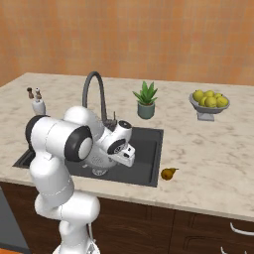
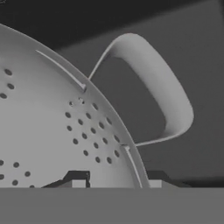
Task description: Put the colander in the sink, put the pear in the colander, and turn on the sink faucet and pour water over the colander.
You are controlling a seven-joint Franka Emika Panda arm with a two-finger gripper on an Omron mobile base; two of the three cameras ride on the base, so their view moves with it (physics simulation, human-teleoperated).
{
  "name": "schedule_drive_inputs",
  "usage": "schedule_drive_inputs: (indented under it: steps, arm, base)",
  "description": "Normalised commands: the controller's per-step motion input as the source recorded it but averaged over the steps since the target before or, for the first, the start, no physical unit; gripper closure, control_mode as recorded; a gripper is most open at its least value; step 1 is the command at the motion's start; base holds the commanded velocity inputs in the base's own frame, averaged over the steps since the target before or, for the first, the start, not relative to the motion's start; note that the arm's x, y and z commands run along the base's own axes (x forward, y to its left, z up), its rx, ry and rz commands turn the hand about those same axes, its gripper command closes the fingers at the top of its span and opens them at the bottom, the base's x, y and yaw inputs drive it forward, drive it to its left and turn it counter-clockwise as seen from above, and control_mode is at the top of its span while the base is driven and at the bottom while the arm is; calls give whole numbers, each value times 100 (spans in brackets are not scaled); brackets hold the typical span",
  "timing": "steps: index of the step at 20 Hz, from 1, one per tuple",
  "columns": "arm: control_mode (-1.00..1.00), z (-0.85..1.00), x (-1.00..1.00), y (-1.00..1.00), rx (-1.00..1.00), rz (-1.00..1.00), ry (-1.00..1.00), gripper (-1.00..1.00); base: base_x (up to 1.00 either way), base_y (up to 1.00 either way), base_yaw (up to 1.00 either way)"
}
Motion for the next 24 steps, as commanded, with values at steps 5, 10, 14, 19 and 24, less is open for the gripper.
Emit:
schedule_drive_inputs:
  steps: [5, 10, 14, 19, 24]
  arm:
    - [-100, -24, 13, -3, 7, -14, 6, 100]
    - [-100, -39, 0, 0, 2, -21, 4, 100]
    - [-100, -35, 7, 8, 9, -22, 0, 100]
    - [-100, -31, 24, 25, 12, -8, -2, 100]
    - [-100, -36, 38, 20, 2, 2, -1, 100]
  base:
    - [0, 0, 0]
    - [0, 0, 0]
    - [0, 0, 0]
    - [0, 0, 0]
    - [0, 0, 0]
